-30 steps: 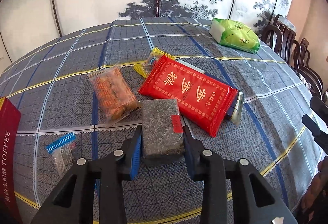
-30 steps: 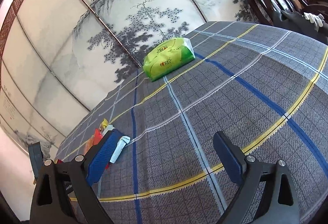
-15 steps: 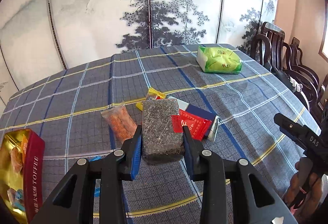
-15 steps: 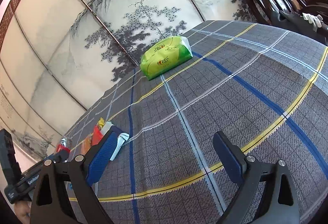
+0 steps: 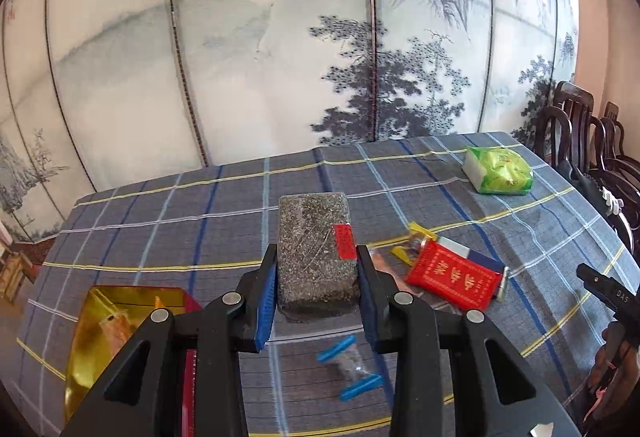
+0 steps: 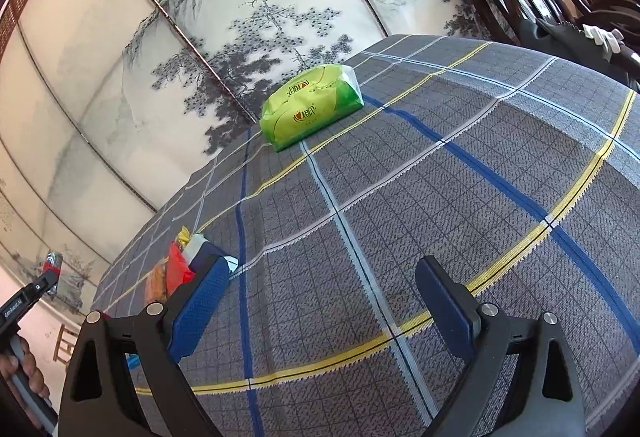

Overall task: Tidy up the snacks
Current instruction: 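Lift the dark cake with the left tool and lower it into the tin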

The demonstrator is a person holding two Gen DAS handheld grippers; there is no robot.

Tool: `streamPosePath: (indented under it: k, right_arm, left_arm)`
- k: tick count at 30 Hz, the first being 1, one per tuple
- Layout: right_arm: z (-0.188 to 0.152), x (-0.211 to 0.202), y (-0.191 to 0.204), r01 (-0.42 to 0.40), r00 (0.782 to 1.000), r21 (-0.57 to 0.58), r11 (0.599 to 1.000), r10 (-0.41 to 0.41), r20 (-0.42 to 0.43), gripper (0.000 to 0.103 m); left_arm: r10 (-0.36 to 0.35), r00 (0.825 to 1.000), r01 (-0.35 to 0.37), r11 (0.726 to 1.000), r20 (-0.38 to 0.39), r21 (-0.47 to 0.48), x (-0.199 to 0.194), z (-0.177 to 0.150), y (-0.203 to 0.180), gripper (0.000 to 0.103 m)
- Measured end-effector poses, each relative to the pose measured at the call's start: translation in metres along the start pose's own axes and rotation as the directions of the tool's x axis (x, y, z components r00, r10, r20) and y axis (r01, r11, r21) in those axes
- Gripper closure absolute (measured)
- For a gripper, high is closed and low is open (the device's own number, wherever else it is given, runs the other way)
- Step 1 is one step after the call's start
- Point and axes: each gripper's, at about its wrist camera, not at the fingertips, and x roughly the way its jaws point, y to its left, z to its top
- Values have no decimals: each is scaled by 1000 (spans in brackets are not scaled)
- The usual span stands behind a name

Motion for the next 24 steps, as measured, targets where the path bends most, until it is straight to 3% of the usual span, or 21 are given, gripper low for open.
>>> streamPosePath:
  k: [6,13,24]
  right_arm:
    - [1,0,-1,2,1000,0,1000,-2,-2,9]
    - [0,0,-2,2,1000,-1,1000,-2,-3,9]
    - [-2,3,-2,10,1000,-6,1000,-10,-16,9]
  left_arm:
    - [90,996,-91,995,-13,-44,-5,-3,63,72]
    - [193,980,-197,977,-58,-79,-12,-23,132,72]
    - [239,958,-261,955,-157,-138,-15,-60,196,72]
